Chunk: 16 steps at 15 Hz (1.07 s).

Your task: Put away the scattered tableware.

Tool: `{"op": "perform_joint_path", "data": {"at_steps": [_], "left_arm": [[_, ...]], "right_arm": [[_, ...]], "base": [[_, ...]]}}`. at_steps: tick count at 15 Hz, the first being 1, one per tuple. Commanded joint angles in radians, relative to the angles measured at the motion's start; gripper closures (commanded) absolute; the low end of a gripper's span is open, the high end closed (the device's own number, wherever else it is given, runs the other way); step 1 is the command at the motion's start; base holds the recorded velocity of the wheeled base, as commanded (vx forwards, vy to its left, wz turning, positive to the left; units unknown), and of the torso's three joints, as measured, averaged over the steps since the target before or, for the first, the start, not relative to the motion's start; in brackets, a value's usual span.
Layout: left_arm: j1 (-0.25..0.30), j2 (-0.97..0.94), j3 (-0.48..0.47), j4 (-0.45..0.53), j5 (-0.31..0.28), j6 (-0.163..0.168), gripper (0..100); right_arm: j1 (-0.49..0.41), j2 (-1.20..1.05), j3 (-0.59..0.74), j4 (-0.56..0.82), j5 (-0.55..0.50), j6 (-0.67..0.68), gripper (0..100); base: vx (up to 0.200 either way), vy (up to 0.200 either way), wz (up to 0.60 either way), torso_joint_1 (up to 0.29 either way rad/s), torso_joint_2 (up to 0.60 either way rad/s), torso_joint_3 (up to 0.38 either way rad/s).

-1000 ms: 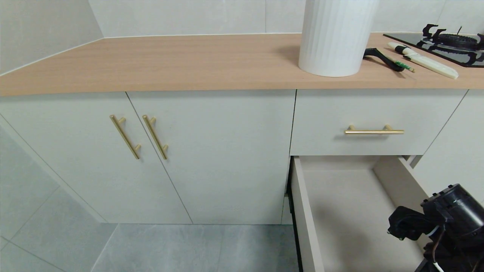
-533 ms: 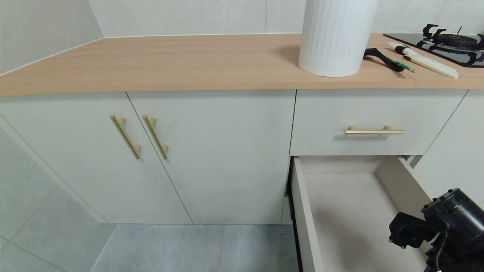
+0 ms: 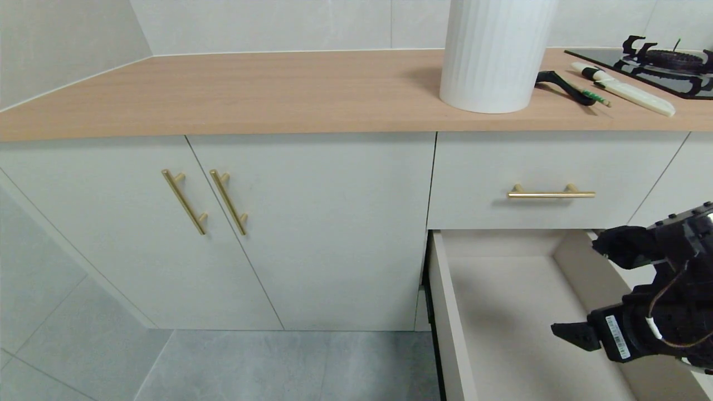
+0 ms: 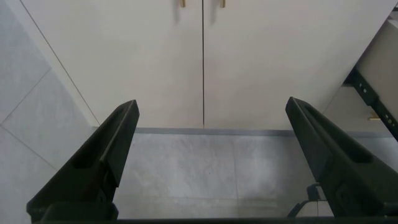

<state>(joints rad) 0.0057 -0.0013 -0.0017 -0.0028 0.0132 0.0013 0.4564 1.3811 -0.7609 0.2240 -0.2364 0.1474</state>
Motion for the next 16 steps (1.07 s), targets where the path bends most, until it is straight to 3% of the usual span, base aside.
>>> {"op": "perform_joint_path", "data": {"at_steps": [1,7,11,16], "left_arm": [[0.0,0.001,0.0,0.0,0.001,0.0,0],[0.0,0.001,0.0,0.0,0.001,0.0,0],[0.0,0.001,0.0,0.0,0.001,0.0,0],[0.0,0.001,0.0,0.0,0.001,0.0,0]], "right_arm": [[-0.031,-0.04,-0.035,-0.002,-0.001,0.003,0],[-0.061,-0.051,-0.034,-0.065,-0.001,0.001,0],[-0.061,-0.05,-0.035,-0.065,-0.001,0.0,0],[-0.061,-0.045,-0.034,-0.065,-0.001,0.0,0]], "base": [[0.0,0.0,0.0,0.0,0.0,0.0],[0.0,0.0,0.0,0.009,-0.02,-0.004],[0.0,0.0,0.0,0.145,-0.2,-0.224],[0.0,0.0,0.0,0.115,-0.58,-0.256]]}}
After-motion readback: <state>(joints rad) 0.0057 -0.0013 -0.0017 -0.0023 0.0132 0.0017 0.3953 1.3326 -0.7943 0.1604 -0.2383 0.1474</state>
